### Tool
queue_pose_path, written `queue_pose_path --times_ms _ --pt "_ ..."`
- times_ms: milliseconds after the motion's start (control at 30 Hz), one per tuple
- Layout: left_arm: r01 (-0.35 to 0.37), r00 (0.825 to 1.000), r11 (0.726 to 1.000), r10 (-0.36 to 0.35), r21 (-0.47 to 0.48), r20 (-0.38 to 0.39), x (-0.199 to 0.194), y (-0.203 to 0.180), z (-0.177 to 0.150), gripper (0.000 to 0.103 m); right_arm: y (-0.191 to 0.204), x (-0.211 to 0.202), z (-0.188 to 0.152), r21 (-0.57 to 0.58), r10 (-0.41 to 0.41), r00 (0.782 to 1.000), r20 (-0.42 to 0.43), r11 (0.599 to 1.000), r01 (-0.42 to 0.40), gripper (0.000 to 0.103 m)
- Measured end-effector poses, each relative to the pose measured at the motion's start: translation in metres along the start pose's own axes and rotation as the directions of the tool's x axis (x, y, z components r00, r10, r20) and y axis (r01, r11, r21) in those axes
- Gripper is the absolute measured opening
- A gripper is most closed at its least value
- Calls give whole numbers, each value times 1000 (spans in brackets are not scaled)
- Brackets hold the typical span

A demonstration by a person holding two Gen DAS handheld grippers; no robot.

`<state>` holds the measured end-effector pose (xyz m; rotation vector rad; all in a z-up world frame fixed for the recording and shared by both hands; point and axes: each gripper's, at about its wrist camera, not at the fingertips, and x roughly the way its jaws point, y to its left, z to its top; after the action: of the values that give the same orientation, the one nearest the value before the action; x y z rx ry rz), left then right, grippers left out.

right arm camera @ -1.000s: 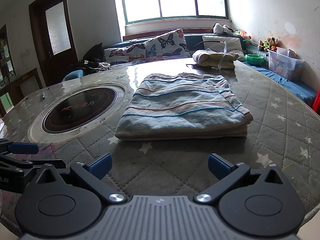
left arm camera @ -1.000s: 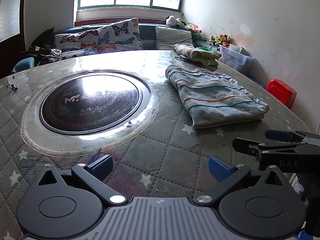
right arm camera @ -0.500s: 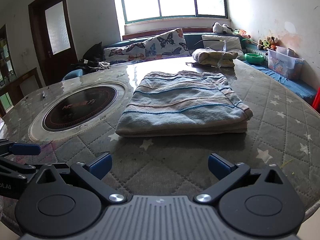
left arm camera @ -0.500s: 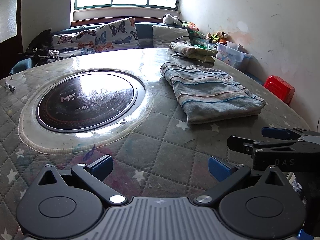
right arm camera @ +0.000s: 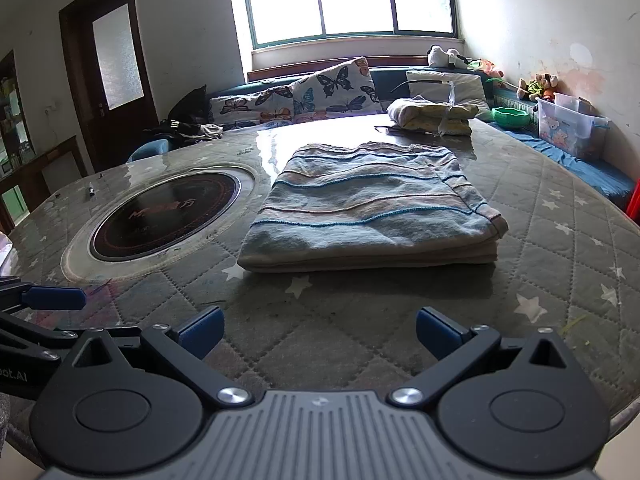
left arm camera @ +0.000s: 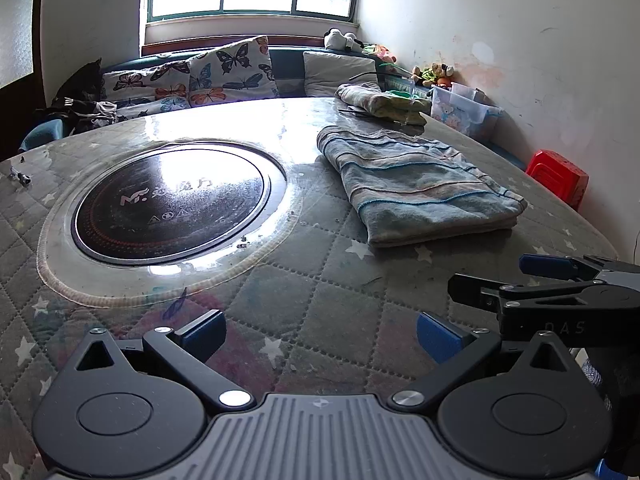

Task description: Fold clothes

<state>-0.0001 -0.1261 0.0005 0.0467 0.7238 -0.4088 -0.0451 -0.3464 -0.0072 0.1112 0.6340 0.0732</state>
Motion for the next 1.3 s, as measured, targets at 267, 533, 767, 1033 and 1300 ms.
queue_pose_path --times_ms 267,533,767,1033,1300 --pt "-30 1000 1000 29 5 6 -7 -5 1 103 0 -5 0 1 0 1000 13 1000 0 103" --pt "-59 998 998 59 17 8 -14 -11 3 103 -1 -11 -1 13 -4 1000 29 1000 3 103" --pt "-59 998 998 59 20 18 -17 -13 3 103 -2 -12 -5 27 0 1000 30 1000 -1 103" --pt "-58 998 998 57 21 17 -17 -14 3 103 -2 -12 -6 36 2 1000 25 999 -3 103" --pt "-63 998 998 63 21 10 -15 -14 3 103 0 -9 -6 29 -2 1000 17 1000 2 103"
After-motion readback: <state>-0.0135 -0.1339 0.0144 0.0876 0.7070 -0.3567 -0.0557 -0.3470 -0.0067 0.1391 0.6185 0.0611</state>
